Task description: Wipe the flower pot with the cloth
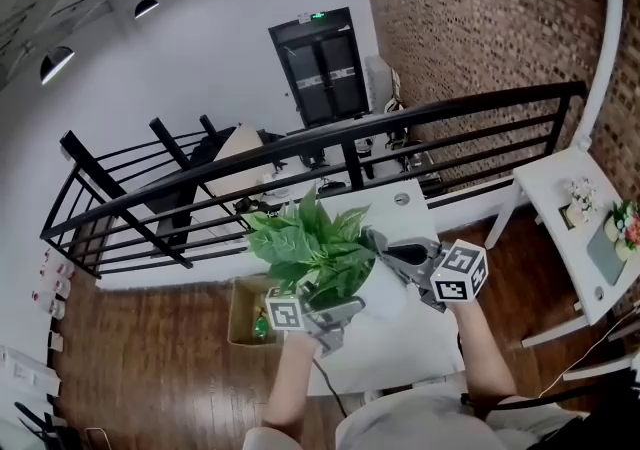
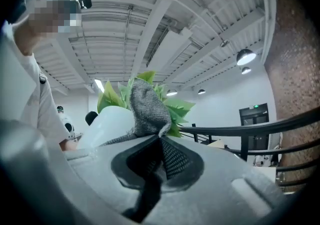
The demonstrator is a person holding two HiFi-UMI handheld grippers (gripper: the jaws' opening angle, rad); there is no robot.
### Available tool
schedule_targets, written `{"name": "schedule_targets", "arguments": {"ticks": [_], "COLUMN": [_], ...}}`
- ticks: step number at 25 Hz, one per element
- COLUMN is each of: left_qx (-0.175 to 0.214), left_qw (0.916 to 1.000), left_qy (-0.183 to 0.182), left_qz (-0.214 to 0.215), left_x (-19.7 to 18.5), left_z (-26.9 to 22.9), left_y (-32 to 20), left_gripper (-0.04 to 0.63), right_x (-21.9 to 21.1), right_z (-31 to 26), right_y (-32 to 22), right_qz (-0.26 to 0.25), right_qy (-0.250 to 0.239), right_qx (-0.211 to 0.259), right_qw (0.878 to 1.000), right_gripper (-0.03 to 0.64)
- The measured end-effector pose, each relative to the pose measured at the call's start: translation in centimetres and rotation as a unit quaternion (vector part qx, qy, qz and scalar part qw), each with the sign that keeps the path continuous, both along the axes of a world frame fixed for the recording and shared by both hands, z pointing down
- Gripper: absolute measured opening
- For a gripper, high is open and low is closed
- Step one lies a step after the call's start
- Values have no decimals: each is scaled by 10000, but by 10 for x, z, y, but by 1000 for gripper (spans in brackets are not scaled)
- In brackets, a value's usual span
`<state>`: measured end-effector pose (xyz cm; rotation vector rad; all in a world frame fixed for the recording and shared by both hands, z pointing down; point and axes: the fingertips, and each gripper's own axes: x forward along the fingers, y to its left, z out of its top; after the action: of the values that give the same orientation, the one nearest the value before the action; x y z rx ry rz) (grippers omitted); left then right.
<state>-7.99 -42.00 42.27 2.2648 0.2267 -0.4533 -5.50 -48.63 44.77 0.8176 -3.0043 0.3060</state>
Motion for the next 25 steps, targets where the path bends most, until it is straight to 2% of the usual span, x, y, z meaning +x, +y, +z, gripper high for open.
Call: {"name": "schedule_targets", "arguments": {"ticks": [4, 6, 8, 12, 17, 21, 25], "left_qx": [-246, -502, -695, -692, -812, -611, -487], "left_qw": [9991, 9969, 9935, 9898, 9813, 9779, 9756], "left_qy": [332, 603, 889, 1182, 1567, 1469, 1290], "left_qz": [-71, -74, -139, -395, -770, -1355, -1710], "left_x": [2, 4, 2, -2, 12, 10, 11], "left_z": [-6, -12, -21, -40, -59, -69, -72], "left_y": [-2, -6, -8, -8, -21, -40, -50], "left_gripper": [565, 564, 563, 563, 563, 563, 563], "right_x": [3, 4, 3, -3, 2, -10, -11], "right_z": [8, 13, 13, 4, 5, -3, -5], "right_y": [-1, -2, -1, 3, 9, 11, 7], "right_qz": [-32, -70, -113, -106, 12, 180, 482], "right_qy": [-140, -196, -462, -1003, -882, -779, -613], "right_qx": [-91, -82, -26, 102, 415, 485, 448], "right_qw": [9999, 9997, 9989, 9949, 9952, 9956, 9960], "right_gripper": [-2, -2, -2, -2, -2, -3, -3]}}
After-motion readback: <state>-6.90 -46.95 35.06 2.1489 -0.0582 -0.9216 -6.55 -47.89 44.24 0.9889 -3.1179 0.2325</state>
